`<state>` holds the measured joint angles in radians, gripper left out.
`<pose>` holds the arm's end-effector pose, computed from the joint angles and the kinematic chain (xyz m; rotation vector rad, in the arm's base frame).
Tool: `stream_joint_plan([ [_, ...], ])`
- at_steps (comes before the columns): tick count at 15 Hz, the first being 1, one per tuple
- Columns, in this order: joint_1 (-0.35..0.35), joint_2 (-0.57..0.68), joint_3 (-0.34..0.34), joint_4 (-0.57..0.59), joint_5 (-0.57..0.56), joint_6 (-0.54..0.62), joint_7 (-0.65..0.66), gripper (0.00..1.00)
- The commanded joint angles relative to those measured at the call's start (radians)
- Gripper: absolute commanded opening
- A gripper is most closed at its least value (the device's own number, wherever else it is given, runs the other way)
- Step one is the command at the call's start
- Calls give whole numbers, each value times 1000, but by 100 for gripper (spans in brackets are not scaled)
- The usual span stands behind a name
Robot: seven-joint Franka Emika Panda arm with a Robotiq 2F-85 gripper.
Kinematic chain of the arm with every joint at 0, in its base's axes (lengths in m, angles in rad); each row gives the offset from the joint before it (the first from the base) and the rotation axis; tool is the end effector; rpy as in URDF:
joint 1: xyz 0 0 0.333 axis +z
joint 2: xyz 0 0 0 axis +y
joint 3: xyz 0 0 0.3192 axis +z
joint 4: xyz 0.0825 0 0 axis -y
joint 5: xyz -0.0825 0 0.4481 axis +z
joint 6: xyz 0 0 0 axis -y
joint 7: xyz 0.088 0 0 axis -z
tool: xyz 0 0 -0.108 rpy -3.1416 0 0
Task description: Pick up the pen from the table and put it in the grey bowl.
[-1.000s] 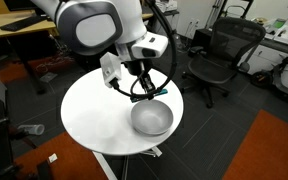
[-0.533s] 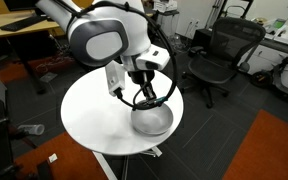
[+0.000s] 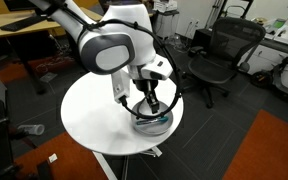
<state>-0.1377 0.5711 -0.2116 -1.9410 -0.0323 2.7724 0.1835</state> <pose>0.6475 -0.2302 0.1695 2.8936 -0.6713 0.3882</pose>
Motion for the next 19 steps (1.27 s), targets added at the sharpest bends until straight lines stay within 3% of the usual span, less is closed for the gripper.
stream_joint_plan([
  [1,-18,25,17,37,32,1,-19,75],
  [4,-18,34,18,48,39,0,-18,97],
  [5,-18,36,18,51,41,-1,-17,100],
  [19,-1,33,0,49,25,-4,-6,100],
])
